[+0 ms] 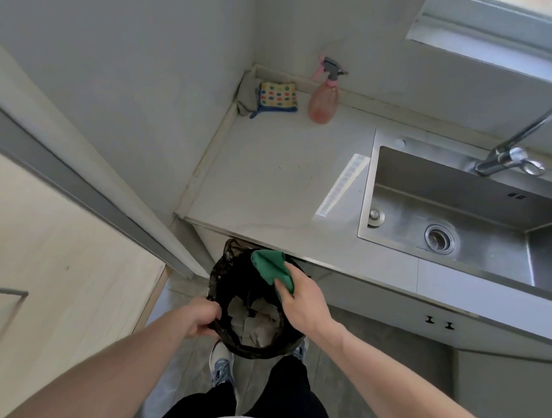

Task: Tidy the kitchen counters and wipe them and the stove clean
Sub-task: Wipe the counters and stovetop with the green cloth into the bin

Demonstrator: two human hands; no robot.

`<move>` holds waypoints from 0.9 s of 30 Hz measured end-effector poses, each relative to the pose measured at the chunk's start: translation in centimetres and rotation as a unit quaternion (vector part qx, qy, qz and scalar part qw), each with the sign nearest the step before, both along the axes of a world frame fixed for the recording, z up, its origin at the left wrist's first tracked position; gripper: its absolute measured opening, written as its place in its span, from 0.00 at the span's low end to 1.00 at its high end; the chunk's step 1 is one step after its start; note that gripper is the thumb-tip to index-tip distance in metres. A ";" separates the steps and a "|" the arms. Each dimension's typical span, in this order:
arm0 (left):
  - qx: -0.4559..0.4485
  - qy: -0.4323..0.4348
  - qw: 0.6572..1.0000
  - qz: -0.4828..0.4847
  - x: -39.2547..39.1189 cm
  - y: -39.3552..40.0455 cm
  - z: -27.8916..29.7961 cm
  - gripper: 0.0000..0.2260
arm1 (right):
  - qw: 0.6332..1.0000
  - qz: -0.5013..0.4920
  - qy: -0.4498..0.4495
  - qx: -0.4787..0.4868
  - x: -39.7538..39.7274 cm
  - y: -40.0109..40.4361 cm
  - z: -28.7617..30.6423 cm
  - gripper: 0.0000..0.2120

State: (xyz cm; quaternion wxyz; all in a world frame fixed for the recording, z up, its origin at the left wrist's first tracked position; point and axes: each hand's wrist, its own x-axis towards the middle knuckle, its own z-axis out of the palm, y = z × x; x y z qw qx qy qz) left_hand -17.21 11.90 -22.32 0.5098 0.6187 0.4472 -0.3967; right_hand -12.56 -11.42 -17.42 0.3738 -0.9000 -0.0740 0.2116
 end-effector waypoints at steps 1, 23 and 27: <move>-0.001 -0.001 1.000 -0.003 0.0 0.1 0.2 0.09 | 0.999 -0.024 -0.008 0.020 0.6 -0.2 0.9 0.19; 0.011 -0.022 1.000 -0.013 1.2 2.8 -0.5 0.10 | 0.974 0.008 -0.010 -0.225 17.4 1.3 -3.0 0.27; 0.012 -0.020 0.999 -0.029 1.2 3.3 -0.4 0.11 | 0.976 0.079 -0.043 -0.197 12.7 3.1 -3.1 0.25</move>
